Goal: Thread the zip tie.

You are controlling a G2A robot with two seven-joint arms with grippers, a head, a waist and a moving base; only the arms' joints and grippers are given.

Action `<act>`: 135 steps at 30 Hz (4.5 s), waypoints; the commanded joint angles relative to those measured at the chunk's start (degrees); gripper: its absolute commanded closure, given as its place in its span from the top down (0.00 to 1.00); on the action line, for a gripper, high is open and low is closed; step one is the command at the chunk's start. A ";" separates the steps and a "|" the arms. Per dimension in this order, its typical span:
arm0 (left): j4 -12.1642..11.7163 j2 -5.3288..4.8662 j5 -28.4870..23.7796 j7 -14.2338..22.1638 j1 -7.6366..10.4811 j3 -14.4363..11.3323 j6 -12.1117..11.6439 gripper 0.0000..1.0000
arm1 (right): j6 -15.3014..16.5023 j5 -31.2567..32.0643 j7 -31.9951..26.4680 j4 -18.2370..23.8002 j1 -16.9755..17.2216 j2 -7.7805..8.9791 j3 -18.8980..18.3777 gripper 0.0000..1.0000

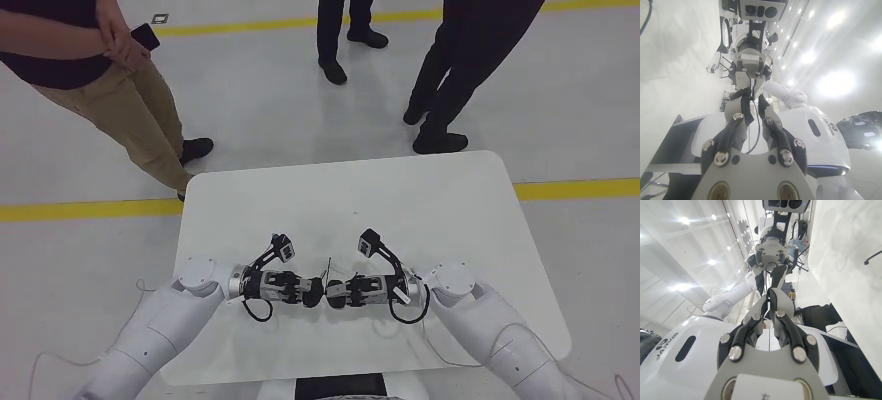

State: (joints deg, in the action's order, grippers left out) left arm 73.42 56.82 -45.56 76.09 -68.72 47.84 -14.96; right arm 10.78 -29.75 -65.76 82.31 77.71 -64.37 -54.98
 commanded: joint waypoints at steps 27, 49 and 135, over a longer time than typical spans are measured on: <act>-0.46 0.30 0.21 -0.07 0.51 -0.74 0.42 0.00 | -0.30 -0.32 0.51 -0.36 -0.52 0.05 0.75 0.00; -0.41 0.19 -0.11 0.45 0.38 -0.35 -0.04 0.00 | 0.14 -1.30 1.06 -0.56 -0.52 0.14 0.62 1.00; 13.14 3.69 13.24 -3.40 -11.64 31.97 -4.52 0.00 | -30.26 54.63 15.33 21.50 -3.38 -0.90 9.52 1.00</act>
State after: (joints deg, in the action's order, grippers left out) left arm 86.56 60.50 -32.31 72.69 -80.36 79.81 -19.48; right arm -19.48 25.28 -50.14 104.78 74.60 -64.94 -45.66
